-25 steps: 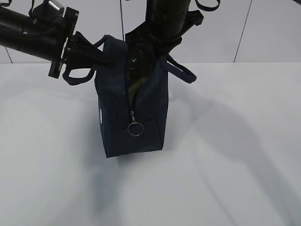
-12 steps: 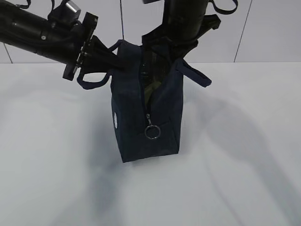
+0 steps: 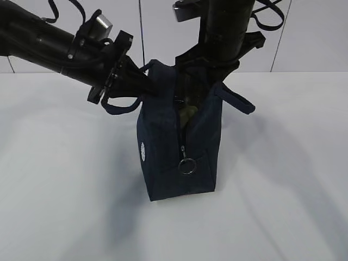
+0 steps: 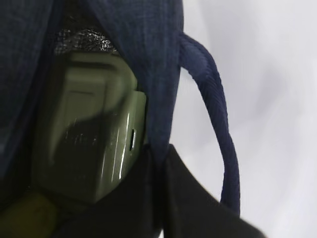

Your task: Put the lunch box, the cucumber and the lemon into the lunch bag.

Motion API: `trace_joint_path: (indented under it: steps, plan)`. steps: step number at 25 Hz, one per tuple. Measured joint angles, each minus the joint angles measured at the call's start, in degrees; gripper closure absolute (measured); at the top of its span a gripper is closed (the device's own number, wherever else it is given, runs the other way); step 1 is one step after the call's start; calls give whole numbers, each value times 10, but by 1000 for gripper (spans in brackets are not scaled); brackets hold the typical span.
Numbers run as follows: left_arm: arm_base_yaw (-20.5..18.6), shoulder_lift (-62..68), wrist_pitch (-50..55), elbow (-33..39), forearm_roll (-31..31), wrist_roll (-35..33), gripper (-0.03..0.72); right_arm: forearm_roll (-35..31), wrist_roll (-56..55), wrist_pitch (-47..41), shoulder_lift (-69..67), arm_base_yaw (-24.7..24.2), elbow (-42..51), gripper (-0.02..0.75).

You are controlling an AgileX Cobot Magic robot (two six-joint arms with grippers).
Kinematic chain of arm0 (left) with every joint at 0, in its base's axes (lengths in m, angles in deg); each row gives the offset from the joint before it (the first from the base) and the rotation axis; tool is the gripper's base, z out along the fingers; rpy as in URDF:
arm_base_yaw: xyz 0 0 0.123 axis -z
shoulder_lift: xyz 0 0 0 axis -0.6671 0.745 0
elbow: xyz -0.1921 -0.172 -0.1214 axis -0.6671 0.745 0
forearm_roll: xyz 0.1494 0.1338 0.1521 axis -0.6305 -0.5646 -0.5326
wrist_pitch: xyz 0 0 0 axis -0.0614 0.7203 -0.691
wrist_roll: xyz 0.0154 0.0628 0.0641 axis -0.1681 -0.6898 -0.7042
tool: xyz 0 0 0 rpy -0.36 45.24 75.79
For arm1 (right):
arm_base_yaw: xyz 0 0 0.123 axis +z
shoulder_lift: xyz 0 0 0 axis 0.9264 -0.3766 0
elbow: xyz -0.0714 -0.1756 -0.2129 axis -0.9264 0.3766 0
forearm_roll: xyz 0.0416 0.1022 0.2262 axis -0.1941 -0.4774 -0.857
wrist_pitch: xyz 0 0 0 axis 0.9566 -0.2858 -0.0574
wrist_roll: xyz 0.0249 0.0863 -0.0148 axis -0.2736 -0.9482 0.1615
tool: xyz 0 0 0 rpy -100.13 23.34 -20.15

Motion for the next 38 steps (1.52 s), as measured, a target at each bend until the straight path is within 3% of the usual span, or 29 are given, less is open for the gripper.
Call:
trace_joint_path:
  steps: [18,21,27,31,38]
  plan:
    - [6,18,-1,0,6,0,682,7,-10,3,0,0,1,722]
    - [6,18,-1,0,6,0,639,2,-10,3,0,0,1,657]
    - [6,18,-1,0,6,0,519,2,-11,7,0,0,1,385]
    - [6,18,4,0,6,0,493,1,-11,7,1,0,1,343]
    - [6,18,41,0,6,0,463,-17,-11,7,23,0,-3,334]
